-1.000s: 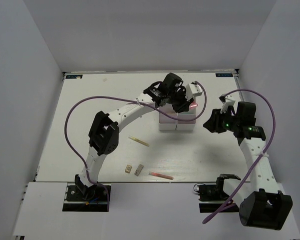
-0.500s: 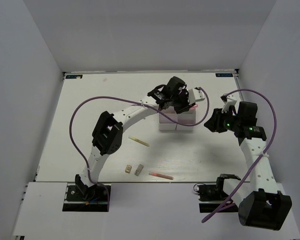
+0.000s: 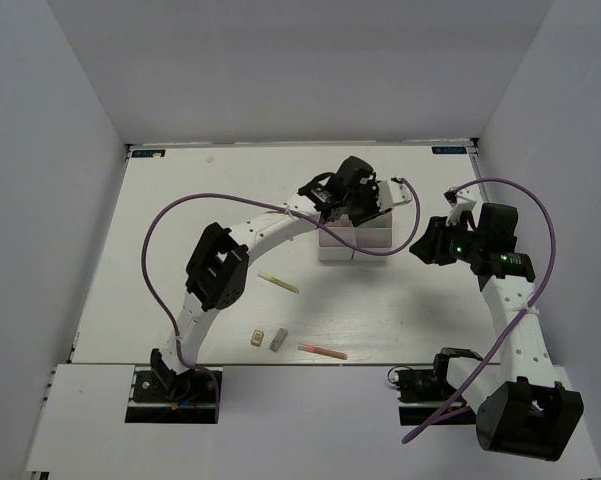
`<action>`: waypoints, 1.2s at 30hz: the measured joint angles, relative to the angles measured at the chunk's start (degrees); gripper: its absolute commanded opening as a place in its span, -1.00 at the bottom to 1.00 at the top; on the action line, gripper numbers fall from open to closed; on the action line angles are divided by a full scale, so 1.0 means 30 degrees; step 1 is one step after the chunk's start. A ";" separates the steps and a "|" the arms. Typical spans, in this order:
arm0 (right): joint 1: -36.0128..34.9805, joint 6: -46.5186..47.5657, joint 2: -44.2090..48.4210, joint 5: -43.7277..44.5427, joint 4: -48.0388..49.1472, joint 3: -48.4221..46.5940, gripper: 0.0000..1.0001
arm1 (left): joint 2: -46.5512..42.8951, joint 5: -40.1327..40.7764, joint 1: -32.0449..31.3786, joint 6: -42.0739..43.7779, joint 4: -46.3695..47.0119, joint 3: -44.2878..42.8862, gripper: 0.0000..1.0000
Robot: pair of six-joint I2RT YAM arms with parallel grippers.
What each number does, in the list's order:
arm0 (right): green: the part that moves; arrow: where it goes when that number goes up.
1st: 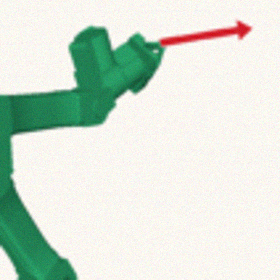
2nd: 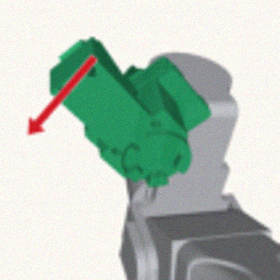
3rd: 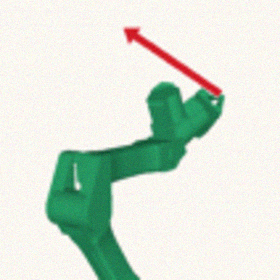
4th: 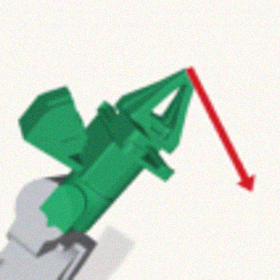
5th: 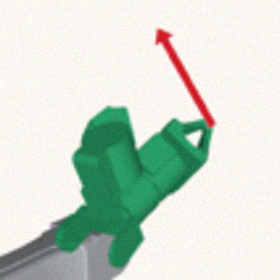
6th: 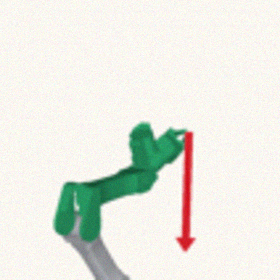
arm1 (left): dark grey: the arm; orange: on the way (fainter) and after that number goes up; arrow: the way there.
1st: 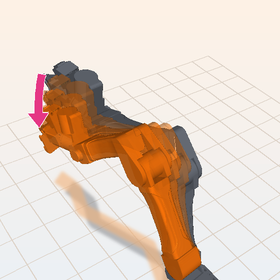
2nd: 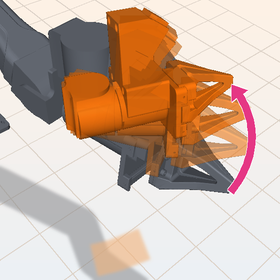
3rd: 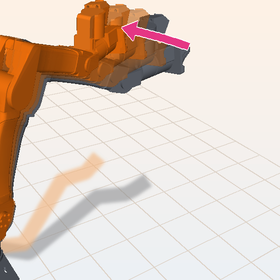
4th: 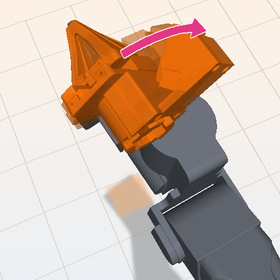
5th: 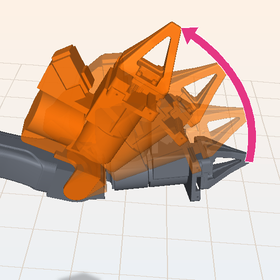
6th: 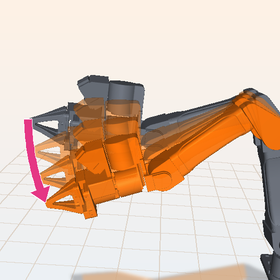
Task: Sort the stationery into containers
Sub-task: Place the stationery in the storage box.
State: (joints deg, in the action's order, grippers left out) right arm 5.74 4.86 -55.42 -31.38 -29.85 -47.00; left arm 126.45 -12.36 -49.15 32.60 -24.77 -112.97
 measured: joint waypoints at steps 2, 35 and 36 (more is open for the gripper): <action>0.0073 -0.0007 0.0000 -0.0087 0.0000 0.0000 -0.16 | 0.0087 0.0226 -0.0007 0.0007 0.0153 0.0000 -1.00; 0.0481 -0.0073 0.0000 -0.0925 0.0000 0.0000 -0.16 | 0.0641 0.2798 -0.0627 -0.0561 0.1450 0.0605 -0.89; 0.0481 -0.0080 0.0000 -0.0969 0.0000 0.0000 -0.20 | 0.0466 0.2849 -0.0678 -0.0627 0.1545 0.0801 -0.98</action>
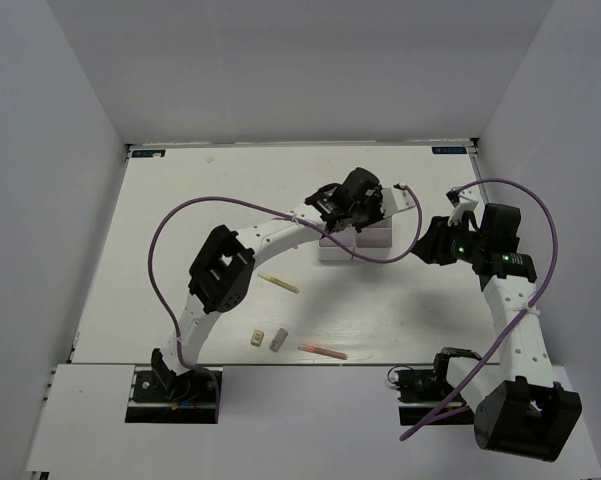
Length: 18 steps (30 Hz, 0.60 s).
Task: Sort the stationery into containers
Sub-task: Place the stationery in the storage box, then pick up the pen from the center of the board.
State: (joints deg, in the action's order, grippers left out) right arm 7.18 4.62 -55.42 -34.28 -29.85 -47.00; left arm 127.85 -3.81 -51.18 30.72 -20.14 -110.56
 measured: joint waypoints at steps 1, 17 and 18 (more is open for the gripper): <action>0.0000 -0.0007 0.0000 -0.0022 0.0000 0.0000 -0.42 | -0.0357 0.0087 -0.0109 -0.0095 0.0211 0.0437 -1.00; -0.0058 0.0648 -0.0809 -0.3446 -0.0284 0.0029 -1.00 | -1.5861 0.9326 0.3249 -2.1784 -0.3679 1.2633 0.09; -0.0058 0.0634 -0.0882 -0.3672 -0.0364 0.0029 -1.00 | -1.6007 0.9442 0.4102 -2.3591 -0.4947 1.3172 0.09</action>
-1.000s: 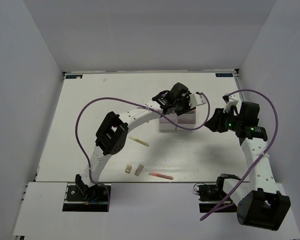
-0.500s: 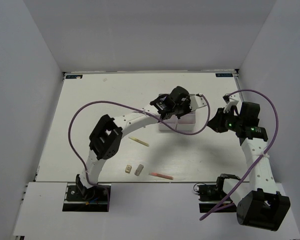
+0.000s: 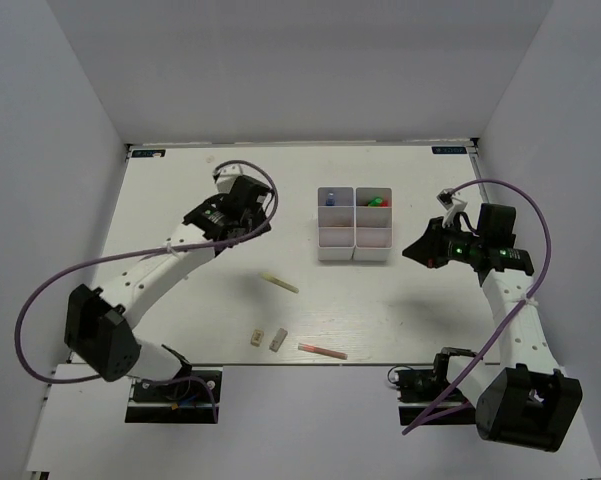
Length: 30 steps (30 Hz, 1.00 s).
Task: Sort the stationery into containers
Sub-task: Pick up the pen from the center of the board.
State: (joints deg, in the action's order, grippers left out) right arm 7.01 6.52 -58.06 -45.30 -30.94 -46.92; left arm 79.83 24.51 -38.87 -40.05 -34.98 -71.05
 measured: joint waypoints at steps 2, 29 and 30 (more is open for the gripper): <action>0.0000 -0.0022 -0.0131 -0.0248 -0.0095 0.0000 -0.52 | 0.0831 0.0051 0.0962 -0.3118 -0.2798 0.0007 0.09; 0.0000 -0.0015 -0.0233 -0.0291 -0.0648 0.0000 -0.49 | 0.8684 -0.4860 0.1421 -1.2021 -0.7898 -0.2157 0.10; 0.0000 -0.0015 -0.0233 -0.0291 -0.0670 0.0000 -0.49 | 0.8684 -0.4867 0.1421 -1.2058 -0.7883 -0.2076 0.10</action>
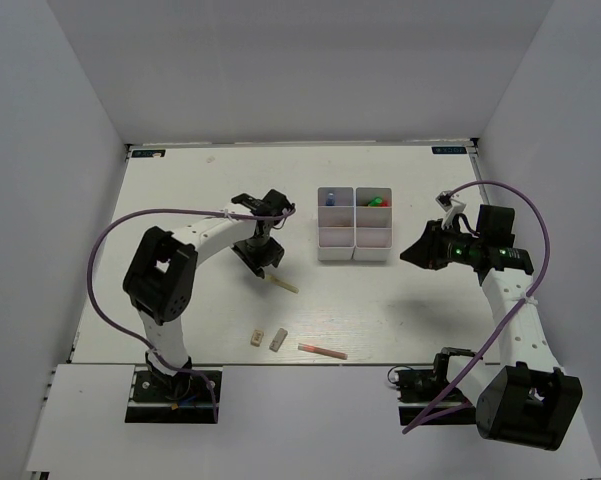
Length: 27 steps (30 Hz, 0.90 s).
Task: Sort the stationery into containers
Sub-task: Pick up the pen from the center of the board.
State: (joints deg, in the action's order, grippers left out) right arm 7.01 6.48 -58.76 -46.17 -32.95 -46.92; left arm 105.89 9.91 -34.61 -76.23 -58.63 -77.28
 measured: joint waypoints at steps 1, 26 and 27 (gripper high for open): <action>0.0000 0.0000 0.0000 0.0022 -0.0007 0.0000 -0.49 | 0.0022 -0.0015 0.0000 -0.0044 -0.0007 0.0073 0.10; 0.0000 -0.0007 0.0015 0.0393 -0.0109 -0.0007 -0.49 | 0.2025 -0.0386 0.0131 -0.0663 0.0233 0.0219 -0.78; 0.0000 -0.0007 0.0022 0.0401 -0.0117 -0.0007 -0.49 | 0.1989 -0.0386 0.0131 -0.0692 0.0284 0.0284 -0.87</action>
State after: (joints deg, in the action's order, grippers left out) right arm 7.01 6.46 -58.70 -44.97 -33.30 -46.94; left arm 111.85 8.75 -34.22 -78.30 -57.78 -76.42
